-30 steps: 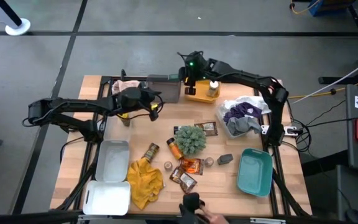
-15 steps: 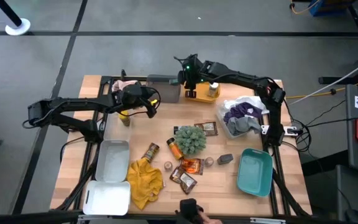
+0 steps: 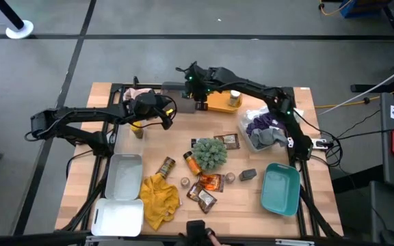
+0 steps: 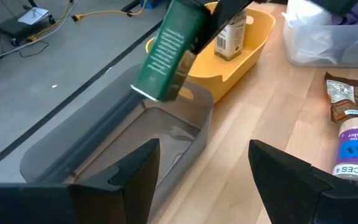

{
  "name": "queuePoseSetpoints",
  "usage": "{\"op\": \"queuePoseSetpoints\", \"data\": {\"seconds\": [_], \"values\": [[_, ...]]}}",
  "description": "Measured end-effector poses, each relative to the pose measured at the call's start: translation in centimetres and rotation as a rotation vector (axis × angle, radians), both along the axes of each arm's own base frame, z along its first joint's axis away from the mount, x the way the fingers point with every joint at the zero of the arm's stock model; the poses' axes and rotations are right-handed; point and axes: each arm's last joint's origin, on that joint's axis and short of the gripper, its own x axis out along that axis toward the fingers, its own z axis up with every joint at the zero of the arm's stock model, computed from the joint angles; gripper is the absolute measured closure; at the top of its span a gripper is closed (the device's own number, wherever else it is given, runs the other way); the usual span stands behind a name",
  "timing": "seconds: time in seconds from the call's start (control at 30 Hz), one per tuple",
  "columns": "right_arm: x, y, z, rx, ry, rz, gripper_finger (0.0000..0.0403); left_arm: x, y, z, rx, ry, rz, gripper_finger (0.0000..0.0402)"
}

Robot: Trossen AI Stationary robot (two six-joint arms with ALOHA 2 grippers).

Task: Sort spices by type
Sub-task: Put the green spice can into the black transparent bin

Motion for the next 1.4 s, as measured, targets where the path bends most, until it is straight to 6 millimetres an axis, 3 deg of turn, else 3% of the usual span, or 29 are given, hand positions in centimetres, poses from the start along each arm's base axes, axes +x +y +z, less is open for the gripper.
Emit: {"op": "queuePoseSetpoints", "data": {"seconds": [0.23, 0.47, 0.87, 1.4], "values": [[1.2, -0.4, -2.7, -0.011, 0.095, 0.011, 0.0271, -0.1, -0.1, -0.2, -0.011, 0.027, 0.000, 0.0169], [1.8, -0.9, -4.0, -0.059, 0.128, 0.010, 0.0271, 0.1, 0.0, -0.8, -0.023, 0.049, 0.002, 0.0169], [1.8, -0.8, -4.1, -0.027, 0.125, 0.029, 0.0271, 2.6, 1.8, -3.3, -0.006, 0.007, 0.043, 0.0169], [1.9, -0.6, -4.1, 0.013, 0.098, 0.054, 0.0271, 3.1, 6.7, -6.6, 0.037, -0.056, 0.271, 0.0169]]}}
